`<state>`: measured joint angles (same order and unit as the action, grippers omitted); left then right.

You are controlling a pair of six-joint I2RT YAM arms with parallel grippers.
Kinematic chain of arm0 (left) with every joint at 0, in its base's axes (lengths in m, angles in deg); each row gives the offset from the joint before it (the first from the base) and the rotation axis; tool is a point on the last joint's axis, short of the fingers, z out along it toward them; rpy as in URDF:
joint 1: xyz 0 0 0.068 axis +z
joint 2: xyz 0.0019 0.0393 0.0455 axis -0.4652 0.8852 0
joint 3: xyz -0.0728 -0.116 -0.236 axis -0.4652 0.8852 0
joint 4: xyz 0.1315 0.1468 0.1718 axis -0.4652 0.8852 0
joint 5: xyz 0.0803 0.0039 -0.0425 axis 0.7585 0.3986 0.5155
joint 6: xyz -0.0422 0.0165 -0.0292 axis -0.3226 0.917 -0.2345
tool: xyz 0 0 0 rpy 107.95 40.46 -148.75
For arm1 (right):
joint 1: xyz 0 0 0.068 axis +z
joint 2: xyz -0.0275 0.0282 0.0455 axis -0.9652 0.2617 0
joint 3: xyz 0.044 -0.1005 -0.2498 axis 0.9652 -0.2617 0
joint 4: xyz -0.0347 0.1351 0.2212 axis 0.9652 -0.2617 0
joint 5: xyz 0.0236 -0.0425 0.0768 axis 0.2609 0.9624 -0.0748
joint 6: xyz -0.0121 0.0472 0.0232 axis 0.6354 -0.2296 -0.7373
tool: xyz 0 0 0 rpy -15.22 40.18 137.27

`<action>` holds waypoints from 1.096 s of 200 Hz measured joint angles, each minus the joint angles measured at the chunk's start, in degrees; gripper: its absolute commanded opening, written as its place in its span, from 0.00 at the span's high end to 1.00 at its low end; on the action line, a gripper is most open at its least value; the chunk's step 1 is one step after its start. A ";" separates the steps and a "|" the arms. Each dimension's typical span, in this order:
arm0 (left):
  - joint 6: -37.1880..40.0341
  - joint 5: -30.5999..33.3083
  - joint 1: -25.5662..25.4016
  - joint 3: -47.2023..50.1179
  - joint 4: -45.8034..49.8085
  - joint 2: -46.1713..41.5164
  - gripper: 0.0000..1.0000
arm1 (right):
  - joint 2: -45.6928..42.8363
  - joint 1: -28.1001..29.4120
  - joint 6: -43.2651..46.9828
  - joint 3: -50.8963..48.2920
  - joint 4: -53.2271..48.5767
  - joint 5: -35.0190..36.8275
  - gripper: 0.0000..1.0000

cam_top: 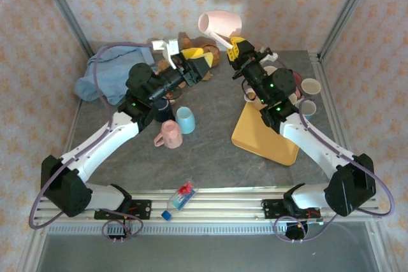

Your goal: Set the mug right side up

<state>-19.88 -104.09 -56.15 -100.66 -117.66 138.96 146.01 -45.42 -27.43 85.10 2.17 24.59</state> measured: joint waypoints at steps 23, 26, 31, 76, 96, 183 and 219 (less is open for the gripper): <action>-0.13 -1.01 1.97 0.70 4.24 -2.54 0.33 | -2.10 -0.22 9.35 0.20 -7.02 -0.09 1.00; 0.07 -1.16 2.14 0.68 5.03 -2.86 0.33 | -2.51 -0.22 11.76 0.28 -8.61 -0.07 1.00; 0.31 -1.55 2.43 0.68 6.43 -3.43 0.33 | -3.08 -0.22 14.36 0.48 -10.93 -0.07 1.00; 6.14 -5.29 3.37 -0.13 19.78 -6.95 0.33 | -10.40 -1.55 43.39 0.76 -29.59 -0.24 1.00; 9.57 -6.60 3.85 -0.13 24.72 -8.13 0.33 | -12.37 -2.21 55.60 0.83 -34.42 -0.15 1.00; 22.91 -7.54 4.48 1.53 36.68 -9.75 0.33 | -19.39 -2.21 93.94 -5.99 -51.25 6.73 1.00; 24.76 -7.54 4.48 5.14 36.63 -9.88 0.32 | -21.62 -2.43 103.23 -12.85 -51.84 11.50 1.00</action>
<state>4.88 -111.63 -51.67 -95.52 -81.02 129.09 124.40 -47.85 75.80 72.25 -49.68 36.08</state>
